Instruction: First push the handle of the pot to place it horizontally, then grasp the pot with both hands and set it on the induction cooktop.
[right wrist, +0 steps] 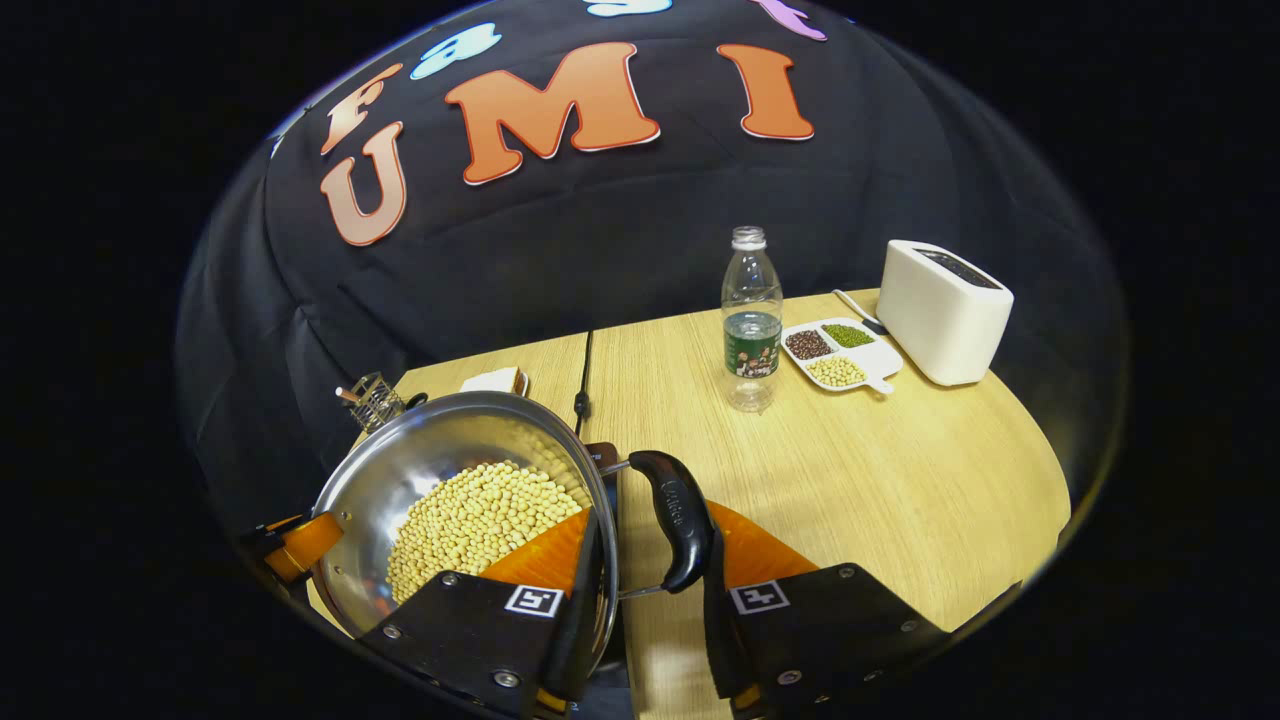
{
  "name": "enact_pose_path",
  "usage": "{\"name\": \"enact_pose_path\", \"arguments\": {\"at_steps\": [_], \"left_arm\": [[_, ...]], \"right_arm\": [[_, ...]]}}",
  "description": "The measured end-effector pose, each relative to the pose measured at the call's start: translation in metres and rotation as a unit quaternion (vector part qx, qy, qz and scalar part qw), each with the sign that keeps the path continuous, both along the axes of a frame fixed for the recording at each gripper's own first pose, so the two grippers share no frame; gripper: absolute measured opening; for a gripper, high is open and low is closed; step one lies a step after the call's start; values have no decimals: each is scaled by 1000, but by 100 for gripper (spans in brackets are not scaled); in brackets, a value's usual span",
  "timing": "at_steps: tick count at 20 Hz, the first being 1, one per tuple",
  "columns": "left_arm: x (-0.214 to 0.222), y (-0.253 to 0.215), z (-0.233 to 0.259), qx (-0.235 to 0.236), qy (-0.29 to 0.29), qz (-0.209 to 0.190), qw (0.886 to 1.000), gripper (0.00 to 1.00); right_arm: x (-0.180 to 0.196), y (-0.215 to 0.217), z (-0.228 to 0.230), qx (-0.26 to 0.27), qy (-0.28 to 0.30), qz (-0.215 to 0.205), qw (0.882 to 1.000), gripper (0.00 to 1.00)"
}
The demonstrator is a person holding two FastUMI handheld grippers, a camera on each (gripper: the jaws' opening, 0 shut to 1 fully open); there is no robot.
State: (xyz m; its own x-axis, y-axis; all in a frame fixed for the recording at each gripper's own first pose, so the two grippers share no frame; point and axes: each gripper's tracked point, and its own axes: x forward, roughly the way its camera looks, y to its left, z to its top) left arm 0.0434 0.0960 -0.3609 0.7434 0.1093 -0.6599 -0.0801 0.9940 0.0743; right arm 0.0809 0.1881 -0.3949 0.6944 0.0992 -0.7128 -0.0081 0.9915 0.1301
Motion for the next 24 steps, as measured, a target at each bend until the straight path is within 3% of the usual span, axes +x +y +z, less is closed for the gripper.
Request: {"name": "enact_pose_path", "arguments": {"at_steps": [10,12,15,17,19,21,22,24], "left_arm": [[-1,22,-27,-8,16,1,1000,48],[-1,23,-28,-8,16,-1,1000,55],[-2,21,-26,8,13,-16,1000,56],[-1,22,-25,15,10,-20,1000,58],[-4,22,-24,13,14,-15,1000,66],[-7,23,-18,22,13,-15,1000,62],[-4,23,-5,33,-4,-17,999,69],[3,20,35,63,-59,-25,996,63]], "right_arm": [[-12,18,-24,-8,21,1,1000,47],[-16,18,-26,-11,25,1,1000,49],[-22,16,-33,-8,41,-2,999,52],[-19,15,-26,-8,25,-2,1000,61],[-20,10,-20,-11,18,-6,1000,63],[-27,13,-9,8,17,7,1000,86],[-28,12,-1,16,11,9,1000,92],[-30,7,22,31,-13,11,999,95]]}}
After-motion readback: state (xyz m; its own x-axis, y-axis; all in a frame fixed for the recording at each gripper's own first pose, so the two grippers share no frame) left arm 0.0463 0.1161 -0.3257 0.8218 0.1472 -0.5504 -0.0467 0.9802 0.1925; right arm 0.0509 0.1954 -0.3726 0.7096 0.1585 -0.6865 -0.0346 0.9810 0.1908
